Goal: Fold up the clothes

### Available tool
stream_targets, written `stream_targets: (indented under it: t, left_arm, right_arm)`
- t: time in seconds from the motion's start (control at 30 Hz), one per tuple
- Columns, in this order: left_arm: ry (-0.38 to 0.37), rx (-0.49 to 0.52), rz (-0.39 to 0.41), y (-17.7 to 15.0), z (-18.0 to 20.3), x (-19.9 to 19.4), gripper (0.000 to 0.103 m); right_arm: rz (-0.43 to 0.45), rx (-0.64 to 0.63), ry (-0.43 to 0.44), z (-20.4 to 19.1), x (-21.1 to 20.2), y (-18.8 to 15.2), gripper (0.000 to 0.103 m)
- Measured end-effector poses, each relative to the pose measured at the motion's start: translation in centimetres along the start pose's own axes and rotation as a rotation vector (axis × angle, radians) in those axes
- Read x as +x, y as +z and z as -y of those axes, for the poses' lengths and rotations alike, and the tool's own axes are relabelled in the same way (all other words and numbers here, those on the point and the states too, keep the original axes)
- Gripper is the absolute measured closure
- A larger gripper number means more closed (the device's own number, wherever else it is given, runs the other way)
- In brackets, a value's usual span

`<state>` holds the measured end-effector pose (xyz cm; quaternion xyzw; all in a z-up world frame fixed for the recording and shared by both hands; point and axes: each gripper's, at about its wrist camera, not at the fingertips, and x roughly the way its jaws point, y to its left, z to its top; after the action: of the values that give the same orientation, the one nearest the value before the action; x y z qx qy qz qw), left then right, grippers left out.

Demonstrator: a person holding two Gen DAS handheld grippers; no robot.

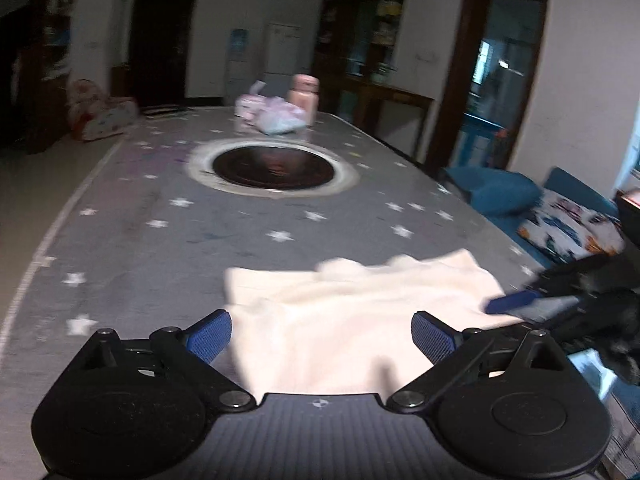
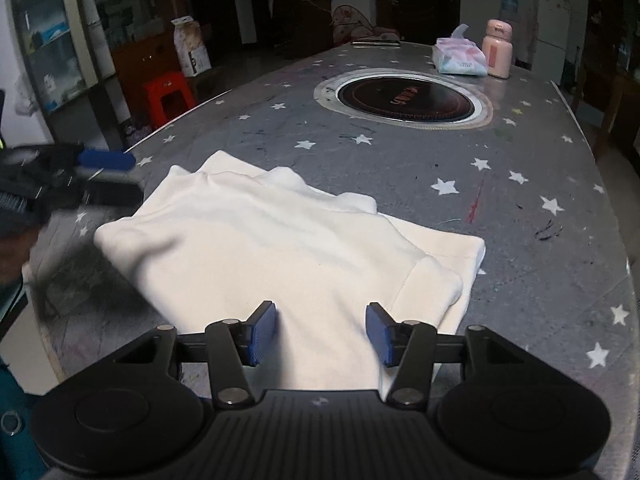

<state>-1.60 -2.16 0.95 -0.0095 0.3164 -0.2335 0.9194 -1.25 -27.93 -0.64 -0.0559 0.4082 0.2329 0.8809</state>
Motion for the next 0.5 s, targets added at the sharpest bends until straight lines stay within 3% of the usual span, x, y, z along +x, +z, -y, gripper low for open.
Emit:
stream_targets:
  t: [0.23, 0.5]
  left_arm:
    - [-0.109, 0.072, 0.017, -0.7, 2.4, 0.1, 0.0]
    - [-0.144, 0.11, -0.067, -2.1, 4.0, 2.3, 0.0]
  right_arm:
    - [0.018, 0.041, 0.001, 1.0, 0.2, 0.1, 0.052]
    - [0.048, 0.058, -0.043, 1.8, 1.2, 2.2, 0.051]
